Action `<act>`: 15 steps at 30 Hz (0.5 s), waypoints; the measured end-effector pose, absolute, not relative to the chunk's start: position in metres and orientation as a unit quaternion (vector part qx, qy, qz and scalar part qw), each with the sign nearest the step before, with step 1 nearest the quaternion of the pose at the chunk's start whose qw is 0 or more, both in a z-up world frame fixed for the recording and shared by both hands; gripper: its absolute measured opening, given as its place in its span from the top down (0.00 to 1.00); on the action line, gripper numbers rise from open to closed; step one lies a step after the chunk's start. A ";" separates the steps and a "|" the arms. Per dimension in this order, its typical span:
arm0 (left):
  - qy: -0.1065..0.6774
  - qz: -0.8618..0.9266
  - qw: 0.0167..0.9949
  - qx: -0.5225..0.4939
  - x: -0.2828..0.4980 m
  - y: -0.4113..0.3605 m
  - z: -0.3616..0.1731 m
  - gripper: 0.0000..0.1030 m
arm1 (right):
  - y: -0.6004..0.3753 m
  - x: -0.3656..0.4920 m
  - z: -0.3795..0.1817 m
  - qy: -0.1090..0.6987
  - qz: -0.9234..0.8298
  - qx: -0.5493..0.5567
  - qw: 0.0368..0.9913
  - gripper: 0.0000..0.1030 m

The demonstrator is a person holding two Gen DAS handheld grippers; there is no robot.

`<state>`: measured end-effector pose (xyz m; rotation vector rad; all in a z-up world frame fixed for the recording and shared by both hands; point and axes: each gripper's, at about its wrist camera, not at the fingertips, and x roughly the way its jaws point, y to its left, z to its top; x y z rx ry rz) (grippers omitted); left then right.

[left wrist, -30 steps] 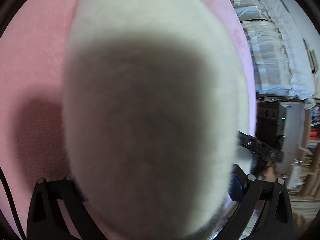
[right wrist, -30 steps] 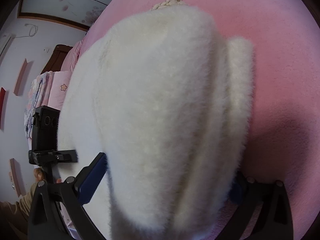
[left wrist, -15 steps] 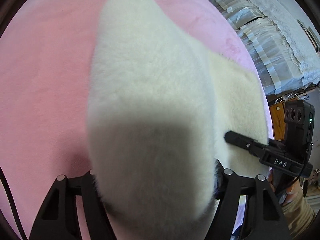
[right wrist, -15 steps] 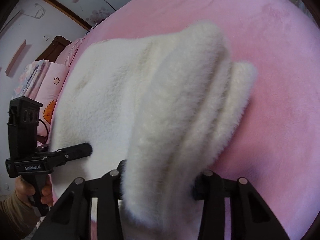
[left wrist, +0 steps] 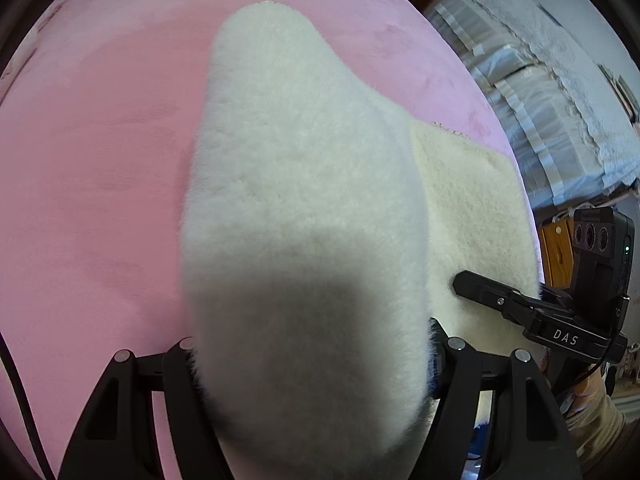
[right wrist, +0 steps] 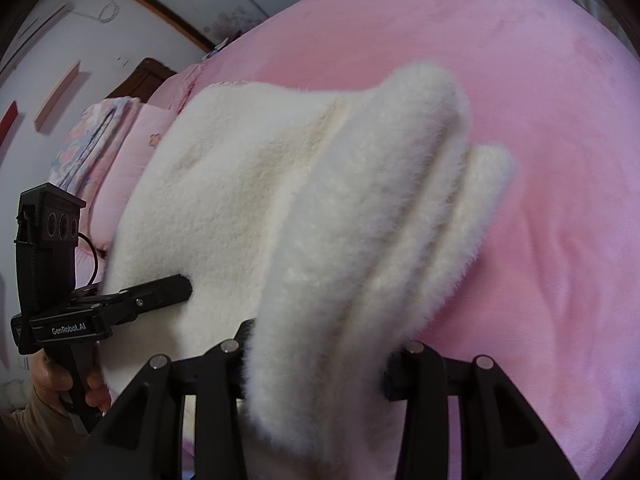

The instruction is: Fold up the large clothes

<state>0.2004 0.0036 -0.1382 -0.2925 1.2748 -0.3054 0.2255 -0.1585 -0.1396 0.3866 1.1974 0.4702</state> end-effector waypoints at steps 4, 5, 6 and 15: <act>0.575 -0.128 0.795 -0.142 0.225 0.056 -0.123 0.32 | -0.109 0.258 -0.117 0.538 0.249 0.157 0.790 0.61; 0.571 -0.125 0.799 -0.141 0.235 0.068 -0.120 0.32 | -0.096 0.269 -0.114 0.534 0.254 0.153 0.792 0.61; 0.566 -0.122 0.804 -0.137 0.248 0.080 -0.118 0.32 | -0.083 0.283 -0.111 0.529 0.260 0.147 0.794 0.61; 0.533 -0.140 0.823 -0.138 0.380 0.179 -0.156 0.32 | -0.006 0.391 -0.122 0.494 0.268 0.142 0.815 0.61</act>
